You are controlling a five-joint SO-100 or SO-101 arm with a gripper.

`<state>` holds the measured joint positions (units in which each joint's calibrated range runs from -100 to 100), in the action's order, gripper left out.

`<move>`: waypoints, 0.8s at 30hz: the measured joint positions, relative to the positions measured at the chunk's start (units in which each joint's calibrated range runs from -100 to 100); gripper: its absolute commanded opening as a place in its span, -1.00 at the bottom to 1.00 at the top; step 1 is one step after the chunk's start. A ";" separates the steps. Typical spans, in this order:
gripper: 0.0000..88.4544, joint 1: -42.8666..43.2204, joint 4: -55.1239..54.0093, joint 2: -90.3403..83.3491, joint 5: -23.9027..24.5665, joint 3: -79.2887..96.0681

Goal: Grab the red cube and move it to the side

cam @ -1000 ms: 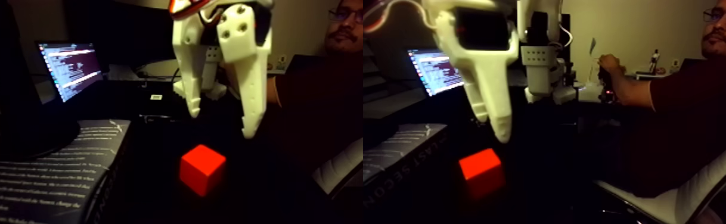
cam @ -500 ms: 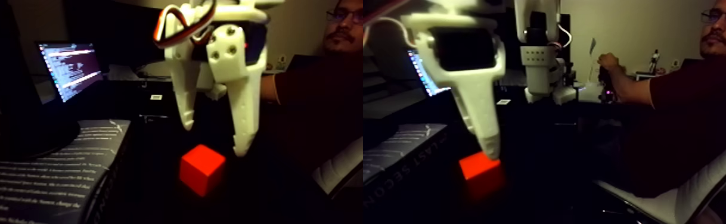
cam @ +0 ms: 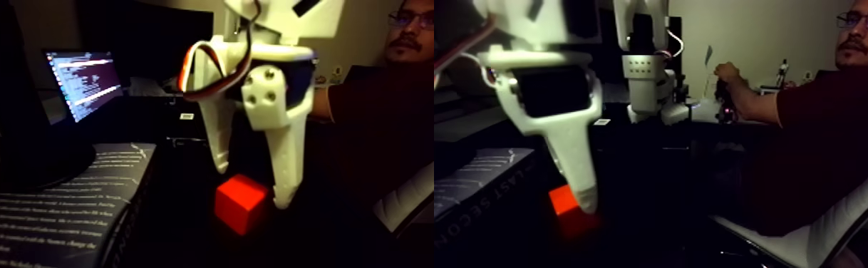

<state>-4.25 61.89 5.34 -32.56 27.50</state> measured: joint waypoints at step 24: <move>-0.40 -1.16 -5.06 5.13 0.31 0.00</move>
<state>-5.41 56.83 10.48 -32.25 27.50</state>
